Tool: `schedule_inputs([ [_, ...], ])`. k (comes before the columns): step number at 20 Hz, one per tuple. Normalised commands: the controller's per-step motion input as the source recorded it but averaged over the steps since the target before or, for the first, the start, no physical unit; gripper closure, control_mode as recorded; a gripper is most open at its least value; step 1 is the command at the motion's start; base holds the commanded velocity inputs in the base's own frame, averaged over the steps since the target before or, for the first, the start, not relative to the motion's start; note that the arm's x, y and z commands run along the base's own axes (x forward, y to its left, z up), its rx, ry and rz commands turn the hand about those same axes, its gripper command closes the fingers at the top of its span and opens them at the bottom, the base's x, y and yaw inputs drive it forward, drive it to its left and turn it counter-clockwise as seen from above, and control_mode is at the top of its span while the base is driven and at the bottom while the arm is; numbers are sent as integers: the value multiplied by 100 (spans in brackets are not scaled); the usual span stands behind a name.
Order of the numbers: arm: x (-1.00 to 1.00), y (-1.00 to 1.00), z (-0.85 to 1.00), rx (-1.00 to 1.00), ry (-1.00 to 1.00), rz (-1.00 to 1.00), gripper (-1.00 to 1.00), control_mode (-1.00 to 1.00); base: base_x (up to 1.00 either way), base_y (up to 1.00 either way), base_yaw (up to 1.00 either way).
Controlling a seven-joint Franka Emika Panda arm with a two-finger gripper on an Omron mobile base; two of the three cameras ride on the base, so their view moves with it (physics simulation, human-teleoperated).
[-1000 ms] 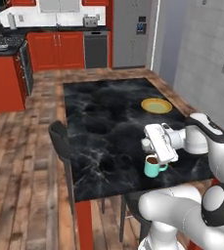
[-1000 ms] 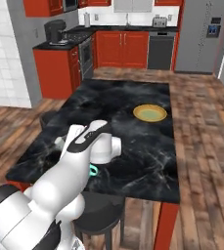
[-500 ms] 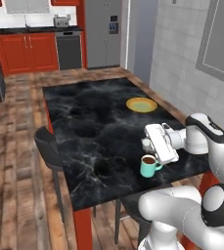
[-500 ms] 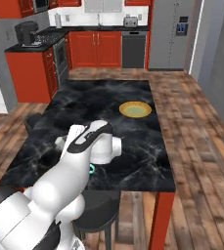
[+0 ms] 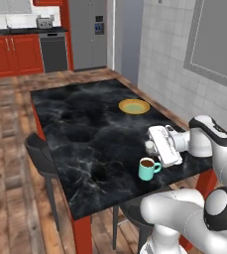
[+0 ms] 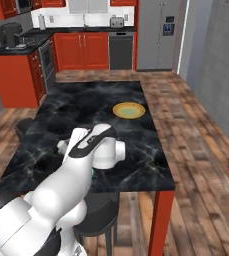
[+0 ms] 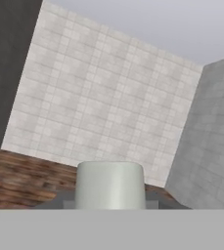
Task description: Pick up the marshmallow and place it in the cup of hot chocolate on the dining counter.
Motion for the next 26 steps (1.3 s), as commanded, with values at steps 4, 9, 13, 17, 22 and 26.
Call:
schedule_inputs([
  [4,0,0,0,0,0,0,100,100,37,0,-6],
  [9,53,0,0,0,2,-3,100,-100,0,0,0],
  [13,48,0,0,0,8,-1,100,-100,0,0,0],
  [17,28,0,-8,0,10,0,100,-100,0,0,0],
  [22,20,0,-20,0,8,0,100,-100,0,0,0],
  [26,18,-6,-22,0,4,0,100,-100,0,0,0],
])
